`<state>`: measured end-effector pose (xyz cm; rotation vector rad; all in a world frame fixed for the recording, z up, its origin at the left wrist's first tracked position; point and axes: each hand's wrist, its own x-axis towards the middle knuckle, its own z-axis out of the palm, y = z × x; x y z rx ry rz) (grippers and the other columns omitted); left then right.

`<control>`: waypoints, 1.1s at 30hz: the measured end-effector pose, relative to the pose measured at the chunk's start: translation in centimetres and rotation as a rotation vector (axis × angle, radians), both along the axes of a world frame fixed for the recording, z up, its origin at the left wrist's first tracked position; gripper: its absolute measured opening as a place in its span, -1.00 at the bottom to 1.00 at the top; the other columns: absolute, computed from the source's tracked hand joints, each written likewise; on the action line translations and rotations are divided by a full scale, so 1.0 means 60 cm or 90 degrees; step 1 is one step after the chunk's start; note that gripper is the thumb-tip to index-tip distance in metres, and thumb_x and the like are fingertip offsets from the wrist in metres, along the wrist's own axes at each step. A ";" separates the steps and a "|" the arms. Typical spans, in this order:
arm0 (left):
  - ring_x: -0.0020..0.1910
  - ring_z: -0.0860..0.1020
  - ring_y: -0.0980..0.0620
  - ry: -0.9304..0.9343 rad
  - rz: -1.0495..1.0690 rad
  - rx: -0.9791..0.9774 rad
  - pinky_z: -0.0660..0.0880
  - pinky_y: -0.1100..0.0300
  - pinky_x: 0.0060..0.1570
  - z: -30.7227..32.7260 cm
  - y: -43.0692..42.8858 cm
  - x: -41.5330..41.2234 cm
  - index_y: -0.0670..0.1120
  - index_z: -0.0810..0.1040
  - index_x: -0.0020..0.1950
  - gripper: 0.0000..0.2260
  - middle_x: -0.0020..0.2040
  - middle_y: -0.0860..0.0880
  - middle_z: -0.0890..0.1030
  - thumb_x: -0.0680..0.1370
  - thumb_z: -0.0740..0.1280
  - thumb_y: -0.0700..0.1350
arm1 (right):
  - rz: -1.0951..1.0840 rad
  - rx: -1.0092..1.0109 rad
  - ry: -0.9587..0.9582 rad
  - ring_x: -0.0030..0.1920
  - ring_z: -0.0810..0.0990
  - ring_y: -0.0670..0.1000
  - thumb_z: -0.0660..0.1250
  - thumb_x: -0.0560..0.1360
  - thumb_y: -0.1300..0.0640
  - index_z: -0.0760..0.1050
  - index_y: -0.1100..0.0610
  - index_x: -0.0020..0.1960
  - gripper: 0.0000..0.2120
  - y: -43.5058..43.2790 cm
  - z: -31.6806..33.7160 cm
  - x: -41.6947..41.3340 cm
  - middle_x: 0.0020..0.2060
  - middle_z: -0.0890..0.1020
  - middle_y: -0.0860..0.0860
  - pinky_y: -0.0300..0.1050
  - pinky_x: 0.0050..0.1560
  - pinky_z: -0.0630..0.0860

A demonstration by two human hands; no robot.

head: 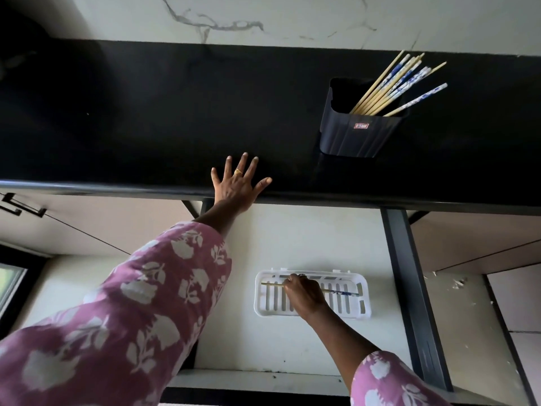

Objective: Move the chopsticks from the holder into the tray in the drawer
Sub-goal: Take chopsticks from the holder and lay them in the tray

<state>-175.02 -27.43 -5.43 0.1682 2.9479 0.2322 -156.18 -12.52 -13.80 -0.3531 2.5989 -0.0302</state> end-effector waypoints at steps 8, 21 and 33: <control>0.56 -0.15 -0.07 0.004 0.015 -0.011 -0.12 -0.21 0.46 -0.003 0.000 0.001 0.15 -0.06 0.56 -0.38 0.58 0.11 -0.09 0.55 -0.07 0.34 | 0.007 -0.056 0.065 -0.65 0.49 -0.05 0.58 -0.36 0.25 0.45 0.15 -0.65 -0.62 -0.009 -0.028 0.002 -0.65 0.47 0.01 -0.39 -0.68 0.30; 0.56 -0.15 -0.07 -0.001 0.008 -0.023 -0.12 -0.21 0.46 -0.002 0.007 -0.003 0.15 -0.08 0.56 -0.38 0.58 0.10 -0.10 0.55 -0.05 0.34 | 0.020 -0.007 0.146 -0.60 0.52 -0.02 0.59 -0.26 0.26 0.56 0.26 -0.53 -0.66 -0.009 -0.062 0.001 -0.62 0.51 0.09 -0.34 -0.58 0.41; 0.56 -0.16 -0.08 0.002 0.011 -0.017 -0.13 -0.21 0.46 -0.002 0.009 -0.002 0.15 -0.08 0.56 -0.39 0.58 0.09 -0.11 0.57 -0.05 0.32 | 0.059 -0.017 0.192 -0.59 0.51 -0.05 0.56 -0.36 0.25 0.50 0.17 -0.58 -0.62 0.020 -0.035 0.008 -0.66 0.48 0.02 -0.36 -0.60 0.37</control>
